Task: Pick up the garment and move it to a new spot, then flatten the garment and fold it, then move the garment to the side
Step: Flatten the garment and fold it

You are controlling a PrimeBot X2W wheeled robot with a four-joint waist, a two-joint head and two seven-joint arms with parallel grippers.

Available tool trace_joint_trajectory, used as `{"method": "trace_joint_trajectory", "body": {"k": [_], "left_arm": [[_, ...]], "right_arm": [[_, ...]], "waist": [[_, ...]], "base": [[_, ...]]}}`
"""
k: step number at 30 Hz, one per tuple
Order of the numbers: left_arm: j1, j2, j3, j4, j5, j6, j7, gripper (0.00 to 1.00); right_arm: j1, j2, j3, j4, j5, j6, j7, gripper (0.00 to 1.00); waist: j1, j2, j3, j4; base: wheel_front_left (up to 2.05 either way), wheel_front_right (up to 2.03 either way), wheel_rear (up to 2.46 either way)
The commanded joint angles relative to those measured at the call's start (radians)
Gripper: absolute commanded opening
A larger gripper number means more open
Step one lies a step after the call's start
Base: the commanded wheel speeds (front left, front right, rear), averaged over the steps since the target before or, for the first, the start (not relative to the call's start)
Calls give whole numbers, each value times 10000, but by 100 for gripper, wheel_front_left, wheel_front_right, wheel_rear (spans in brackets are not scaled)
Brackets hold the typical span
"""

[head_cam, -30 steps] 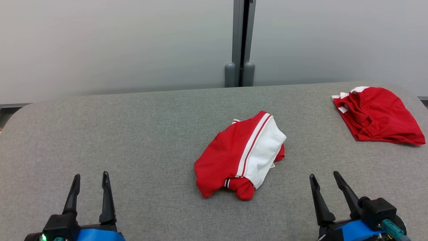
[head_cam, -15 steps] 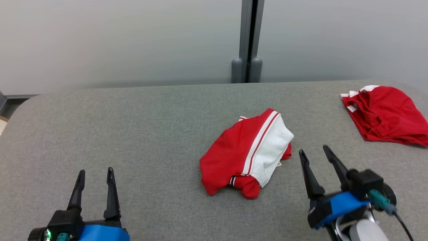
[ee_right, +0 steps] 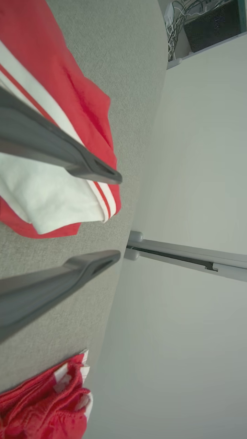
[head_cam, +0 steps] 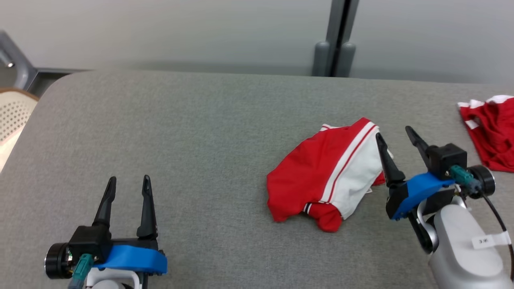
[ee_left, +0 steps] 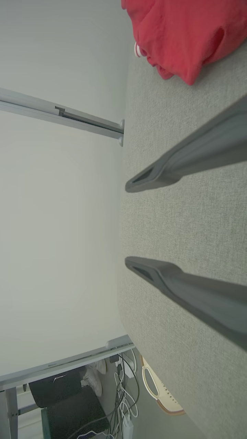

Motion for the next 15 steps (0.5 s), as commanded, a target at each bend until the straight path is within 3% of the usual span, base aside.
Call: {"method": "trace_joint_trajectory", "body": {"k": [1,15], "left_arm": [[-250,-30,-50,54,-43,-55,-23,100],[-856,-135,-346,305,-59,-181,-23,100]], "right_arm": [[-420,-179,37,345,-30,3,-70,100],[-2350,-310,463,4209,764,2,-74,100]], "waist": [[-1,0,396,396],[-1,0,1098,1166]], "base": [[0,0,0],[0,0,0]]}}
